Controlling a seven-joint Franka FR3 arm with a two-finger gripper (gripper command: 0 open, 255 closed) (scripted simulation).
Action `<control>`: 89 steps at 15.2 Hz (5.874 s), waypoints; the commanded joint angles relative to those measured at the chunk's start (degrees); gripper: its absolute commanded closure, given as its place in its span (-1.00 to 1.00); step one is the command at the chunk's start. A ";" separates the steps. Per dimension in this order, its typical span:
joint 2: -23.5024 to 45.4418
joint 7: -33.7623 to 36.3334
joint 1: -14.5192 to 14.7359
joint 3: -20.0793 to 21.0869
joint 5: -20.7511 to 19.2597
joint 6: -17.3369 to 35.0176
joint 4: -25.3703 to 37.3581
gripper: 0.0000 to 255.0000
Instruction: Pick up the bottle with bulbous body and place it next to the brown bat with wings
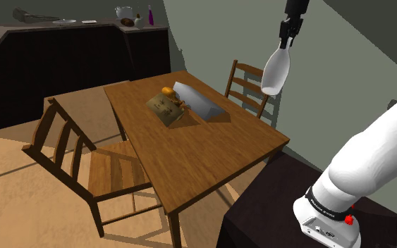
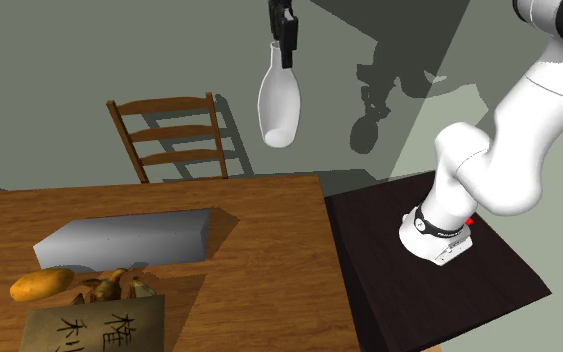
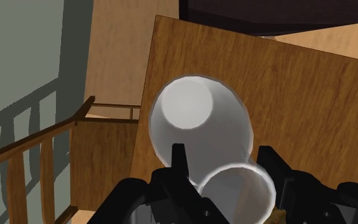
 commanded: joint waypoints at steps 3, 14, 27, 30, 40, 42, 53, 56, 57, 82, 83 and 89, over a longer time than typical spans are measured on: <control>1.74 -0.62 -0.02 -0.27 0.55 -3.45 5.10 1.00; 7.98 -2.84 -0.69 -1.59 2.69 -13.31 20.79 1.00; 11.32 13.09 6.56 6.23 4.83 -2.64 12.89 1.00; 13.70 16.03 7.99 7.59 5.57 -0.72 13.24 1.00; 25.49 24.54 12.27 11.32 7.99 3.47 20.63 1.00; 28.63 26.05 13.03 11.91 8.45 3.71 23.51 1.00; 36.55 29.82 15.30 13.32 9.35 8.73 26.40 1.00; 35.88 29.80 15.50 13.32 9.26 11.44 23.03 1.00; 35.71 29.79 15.56 13.32 9.24 12.31 21.98 1.00; 35.38 29.58 16.03 13.44 9.28 23.58 10.36 -1.00; 35.38 29.58 16.03 13.44 9.28 23.58 10.37 -1.00; 35.83 29.70 15.68 13.36 9.27 16.05 18.36 -1.00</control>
